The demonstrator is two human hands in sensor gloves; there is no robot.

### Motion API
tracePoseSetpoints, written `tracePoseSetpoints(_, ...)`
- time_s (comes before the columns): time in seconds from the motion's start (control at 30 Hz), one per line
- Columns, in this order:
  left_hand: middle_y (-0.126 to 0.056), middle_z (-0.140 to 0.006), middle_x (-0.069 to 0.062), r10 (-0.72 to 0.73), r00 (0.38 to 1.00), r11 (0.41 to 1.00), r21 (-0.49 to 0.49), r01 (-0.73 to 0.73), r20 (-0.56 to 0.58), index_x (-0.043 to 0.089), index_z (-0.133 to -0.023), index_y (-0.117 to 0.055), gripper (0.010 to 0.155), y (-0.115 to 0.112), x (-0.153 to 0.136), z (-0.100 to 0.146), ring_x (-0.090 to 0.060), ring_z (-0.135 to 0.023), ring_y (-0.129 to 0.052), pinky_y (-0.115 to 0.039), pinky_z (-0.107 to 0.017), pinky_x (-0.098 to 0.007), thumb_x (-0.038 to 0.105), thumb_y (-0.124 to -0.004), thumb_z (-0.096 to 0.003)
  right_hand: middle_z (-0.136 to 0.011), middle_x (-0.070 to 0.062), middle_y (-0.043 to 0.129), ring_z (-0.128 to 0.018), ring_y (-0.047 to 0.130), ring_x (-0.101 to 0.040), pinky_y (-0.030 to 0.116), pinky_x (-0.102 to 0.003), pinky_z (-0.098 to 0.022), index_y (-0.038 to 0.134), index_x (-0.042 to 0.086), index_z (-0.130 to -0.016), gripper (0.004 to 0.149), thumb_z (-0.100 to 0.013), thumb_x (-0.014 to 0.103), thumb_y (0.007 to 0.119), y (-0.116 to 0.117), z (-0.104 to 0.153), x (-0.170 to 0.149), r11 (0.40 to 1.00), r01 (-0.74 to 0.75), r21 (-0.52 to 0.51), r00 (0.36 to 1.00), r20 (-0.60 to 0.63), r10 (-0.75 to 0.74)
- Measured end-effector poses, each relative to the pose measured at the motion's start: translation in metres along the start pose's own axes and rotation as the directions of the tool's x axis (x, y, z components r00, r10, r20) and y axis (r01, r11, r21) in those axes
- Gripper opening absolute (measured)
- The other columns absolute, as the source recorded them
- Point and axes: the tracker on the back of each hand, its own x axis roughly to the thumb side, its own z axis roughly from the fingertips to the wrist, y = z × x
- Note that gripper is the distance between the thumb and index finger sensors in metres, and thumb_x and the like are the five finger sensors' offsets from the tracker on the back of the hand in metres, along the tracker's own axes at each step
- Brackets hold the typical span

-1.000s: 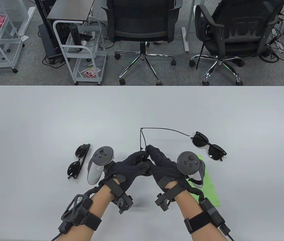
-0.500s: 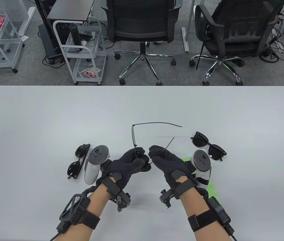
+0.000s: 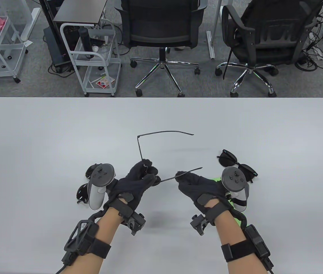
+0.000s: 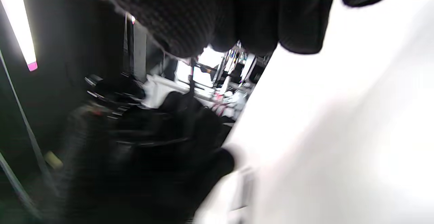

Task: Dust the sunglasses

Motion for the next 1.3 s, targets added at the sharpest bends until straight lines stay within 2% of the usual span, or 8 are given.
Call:
tracePoseSetpoints(0.13, -0.064, -0.107, 0.009, -0.050, 0.999, 0.996, 0.069, 0.050, -0.003, 0.031, -0.107, -0.041, 0.091, 0.008, 0.000, 0.001, -0.015, -0.094, -0.091, -0.065, -0.075, -0.049, 0.072, -0.076, -0.0348, -0.087, -0.016, 0.093, -0.071, 0.097, -0.043, 0.068, -0.066, -0.056, 0.092, 0.012, -0.082, 0.046, -0.038, 0.025, 0.094, -0.019, 0.004, -0.010, 0.740, -0.671, 0.031, 0.734, -0.108, 0.670)
tracePoseSetpoints(0.23, -0.064, -0.108, 0.009, -0.103, 0.995, 0.989, 0.102, 0.104, -0.013, 0.031, -0.108, -0.040, 0.091, 0.011, 0.000, 0.001, -0.016, -0.094, -0.090, -0.064, -0.075, -0.050, 0.072, -0.077, -0.0349, -0.094, -0.017, 0.086, -0.077, 0.092, -0.044, 0.065, -0.067, -0.058, 0.088, 0.014, -0.087, 0.052, -0.037, 0.023, 0.096, -0.021, 0.004, -0.033, 0.568, -0.782, 0.256, 0.546, -0.158, 0.823)
tracePoseSetpoints(0.4, -0.063, -0.108, 0.010, -0.136, 0.991, 0.984, 0.118, 0.137, -0.016, 0.031, -0.108, -0.040, 0.091, 0.013, -0.001, 0.002, -0.016, -0.095, -0.090, -0.064, -0.076, -0.050, 0.072, -0.077, -0.0349, -0.109, -0.019, 0.058, -0.091, 0.072, -0.047, 0.055, -0.069, -0.063, 0.070, 0.016, -0.098, 0.070, -0.035, 0.023, 0.099, -0.006, 0.008, -0.057, 0.517, -0.746, 0.420, 0.544, -0.063, 0.837)
tracePoseSetpoints(0.57, -0.063, -0.108, 0.009, -0.194, 0.981, 0.971, 0.137, 0.194, -0.013, 0.030, -0.108, -0.040, 0.091, 0.011, 0.002, 0.003, -0.017, -0.095, -0.090, -0.063, -0.075, -0.051, 0.071, -0.077, -0.0349, -0.099, -0.010, 0.079, -0.080, 0.091, -0.035, 0.067, -0.062, -0.063, 0.083, 0.020, -0.088, 0.057, -0.034, 0.028, 0.099, 0.004, 0.006, -0.049, 0.389, -0.890, 0.240, 0.409, 0.037, 0.912)
tracePoseSetpoints(0.77, -0.064, -0.108, 0.009, -0.383, 0.924, 0.907, 0.186, 0.377, -0.005, 0.031, -0.107, -0.042, 0.091, 0.008, 0.012, 0.006, -0.018, -0.095, -0.089, -0.063, -0.075, -0.052, 0.069, -0.079, -0.0338, -0.077, -0.004, 0.096, -0.057, 0.102, -0.025, 0.074, -0.056, -0.060, 0.096, 0.024, -0.070, 0.037, -0.034, 0.032, 0.098, -0.002, 0.004, -0.056, 0.482, -0.871, 0.095, 0.484, -0.011, 0.875)
tracePoseSetpoints(0.93, -0.064, -0.108, 0.009, -0.531, 0.847, 0.823, 0.240, 0.515, 0.002, 0.032, -0.107, -0.044, 0.090, 0.000, 0.020, 0.008, -0.019, -0.096, -0.088, -0.062, -0.075, -0.053, 0.067, -0.082, -0.0330, -0.074, -0.005, 0.100, -0.054, 0.104, -0.026, 0.075, -0.058, -0.058, 0.099, 0.022, -0.069, 0.035, -0.034, 0.031, 0.098, -0.027, 0.007, -0.070, 0.866, -0.500, 0.009, 0.859, -0.119, 0.497)
tracePoseSetpoints(1.1, -0.066, -0.107, 0.011, -0.812, 0.583, 0.547, 0.348, 0.761, 0.003, 0.035, -0.106, -0.047, 0.090, -0.016, 0.037, 0.014, -0.018, -0.097, -0.087, -0.062, -0.076, -0.053, 0.066, -0.084, -0.0308, -0.075, -0.002, 0.101, -0.056, 0.105, -0.025, 0.074, -0.059, -0.058, 0.099, 0.024, -0.070, 0.035, -0.035, 0.031, 0.097, -0.039, 0.008, -0.064, 0.990, -0.120, -0.067, 0.993, -0.029, 0.118)
tracePoseSetpoints(1.3, -0.069, -0.105, 0.013, -0.981, 0.194, 0.155, 0.498, 0.853, -0.028, 0.037, -0.105, -0.051, 0.089, -0.045, 0.056, 0.025, -0.017, -0.095, -0.087, -0.061, -0.076, -0.052, 0.065, -0.087, -0.0287, -0.076, -0.002, 0.101, -0.059, 0.104, -0.026, 0.073, -0.060, -0.059, 0.098, 0.024, -0.071, 0.035, -0.037, 0.031, 0.096, -0.033, 0.004, -0.046, 0.966, 0.257, -0.017, 0.961, 0.112, -0.254)
